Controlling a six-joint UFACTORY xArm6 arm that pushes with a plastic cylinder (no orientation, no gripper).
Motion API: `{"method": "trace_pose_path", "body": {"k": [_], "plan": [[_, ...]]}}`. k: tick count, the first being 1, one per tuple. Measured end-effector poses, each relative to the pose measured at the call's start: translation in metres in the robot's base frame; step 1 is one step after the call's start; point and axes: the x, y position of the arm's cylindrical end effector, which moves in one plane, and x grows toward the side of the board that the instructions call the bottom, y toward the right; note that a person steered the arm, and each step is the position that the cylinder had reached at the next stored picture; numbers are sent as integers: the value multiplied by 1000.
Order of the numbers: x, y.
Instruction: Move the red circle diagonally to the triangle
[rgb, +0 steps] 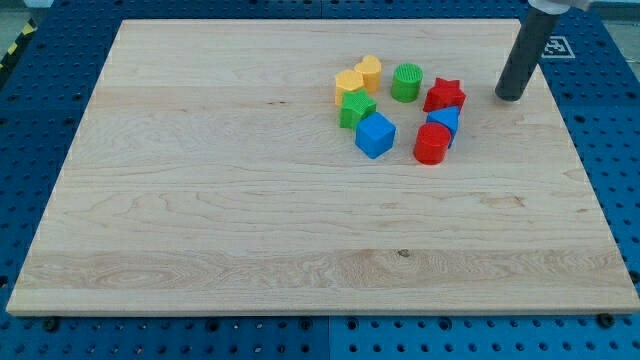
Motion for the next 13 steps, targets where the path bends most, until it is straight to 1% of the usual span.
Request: {"method": "trace_pose_path", "body": {"k": [2,3,4,5,6,8,9,10,11,12,13], "plan": [[0,0],[-18,-3],[-25,45],[31,79],[80,49],[119,-72],[77,-98],[33,-107],[13,-125],[4,-153],[26,-167]]}}
